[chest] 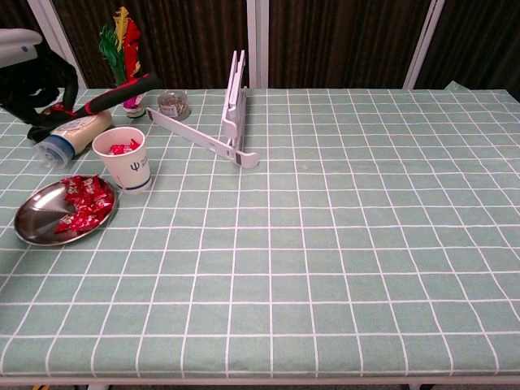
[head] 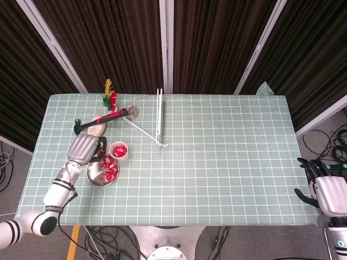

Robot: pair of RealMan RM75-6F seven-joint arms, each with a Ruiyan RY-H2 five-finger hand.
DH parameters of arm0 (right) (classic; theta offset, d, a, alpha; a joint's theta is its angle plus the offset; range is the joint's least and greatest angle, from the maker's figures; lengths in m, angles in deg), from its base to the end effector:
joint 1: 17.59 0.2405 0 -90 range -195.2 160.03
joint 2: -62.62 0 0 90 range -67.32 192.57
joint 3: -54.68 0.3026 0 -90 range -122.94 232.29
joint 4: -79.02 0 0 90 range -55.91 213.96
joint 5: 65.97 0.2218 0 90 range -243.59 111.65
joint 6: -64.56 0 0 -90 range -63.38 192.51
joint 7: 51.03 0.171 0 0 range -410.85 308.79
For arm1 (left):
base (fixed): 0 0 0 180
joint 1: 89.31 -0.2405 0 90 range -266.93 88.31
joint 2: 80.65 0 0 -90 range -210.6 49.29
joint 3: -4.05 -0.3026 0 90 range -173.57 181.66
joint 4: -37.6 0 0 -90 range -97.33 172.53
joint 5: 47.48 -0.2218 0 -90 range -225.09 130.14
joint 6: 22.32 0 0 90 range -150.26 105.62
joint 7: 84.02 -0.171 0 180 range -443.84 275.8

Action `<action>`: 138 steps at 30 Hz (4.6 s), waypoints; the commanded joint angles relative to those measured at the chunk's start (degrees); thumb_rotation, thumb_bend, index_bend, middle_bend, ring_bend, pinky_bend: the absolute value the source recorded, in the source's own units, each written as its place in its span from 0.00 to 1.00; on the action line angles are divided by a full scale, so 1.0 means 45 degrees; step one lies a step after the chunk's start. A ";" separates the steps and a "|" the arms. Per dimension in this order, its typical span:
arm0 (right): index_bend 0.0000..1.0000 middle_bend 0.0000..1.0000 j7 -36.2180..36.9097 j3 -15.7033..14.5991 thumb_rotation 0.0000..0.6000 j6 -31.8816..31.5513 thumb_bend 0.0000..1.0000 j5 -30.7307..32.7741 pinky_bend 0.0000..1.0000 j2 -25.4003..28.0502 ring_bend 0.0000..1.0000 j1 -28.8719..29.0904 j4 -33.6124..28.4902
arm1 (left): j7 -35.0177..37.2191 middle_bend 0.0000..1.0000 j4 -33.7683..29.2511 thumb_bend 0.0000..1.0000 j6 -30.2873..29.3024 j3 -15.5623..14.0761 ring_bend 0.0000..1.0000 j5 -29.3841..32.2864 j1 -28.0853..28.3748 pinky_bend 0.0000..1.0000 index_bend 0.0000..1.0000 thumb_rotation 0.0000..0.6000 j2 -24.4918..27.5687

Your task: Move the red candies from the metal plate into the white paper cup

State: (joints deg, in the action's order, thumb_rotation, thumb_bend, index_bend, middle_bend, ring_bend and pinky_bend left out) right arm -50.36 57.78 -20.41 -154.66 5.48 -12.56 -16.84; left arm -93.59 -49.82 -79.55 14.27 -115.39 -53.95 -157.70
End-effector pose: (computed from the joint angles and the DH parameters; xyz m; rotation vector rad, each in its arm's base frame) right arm -0.3426 -0.2137 0.2035 1.4422 -0.8404 0.9008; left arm -0.2385 0.3978 0.0478 -1.7164 -0.9893 -0.9302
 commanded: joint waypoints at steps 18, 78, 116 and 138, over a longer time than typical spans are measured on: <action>0.17 0.32 0.0174 0.0024 1.00 0.0051 0.11 0.0202 0.48 0.0012 0.20 -0.0049 0.0164 | -0.0798 0.96 0.2031 0.39 0.2166 0.0054 0.99 0.1305 0.1858 1.00 0.52 1.00 -0.1506; 0.17 0.32 -0.0240 0.0052 1.00 -0.0068 0.11 0.0083 0.48 0.0127 0.20 -0.0043 -0.0243 | 0.1185 0.95 0.2481 0.35 0.1641 -0.2475 0.98 -0.1796 -0.0490 1.00 0.48 1.00 -0.1613; 0.17 0.32 -0.0269 0.0078 1.00 0.0023 0.11 0.0057 0.48 0.0114 0.20 0.0044 -0.0263 | 0.3159 0.97 0.1754 0.40 0.0482 -0.0210 0.99 -0.1658 -0.0025 1.00 0.64 1.00 -0.0489; 0.17 0.32 -0.0161 0.0089 1.00 0.0020 0.11 0.0238 0.48 0.0108 0.20 -0.0029 -0.0143 | 0.1004 0.95 0.2282 0.40 0.1135 -0.0490 0.98 -0.0426 0.0582 1.00 0.40 1.00 -0.1145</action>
State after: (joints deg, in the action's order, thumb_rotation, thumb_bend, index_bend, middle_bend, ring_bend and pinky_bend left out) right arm -51.09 58.17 -20.32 -153.59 5.97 -12.68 -17.49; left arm -89.02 -38.26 -72.86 12.49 -117.24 -50.10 -163.79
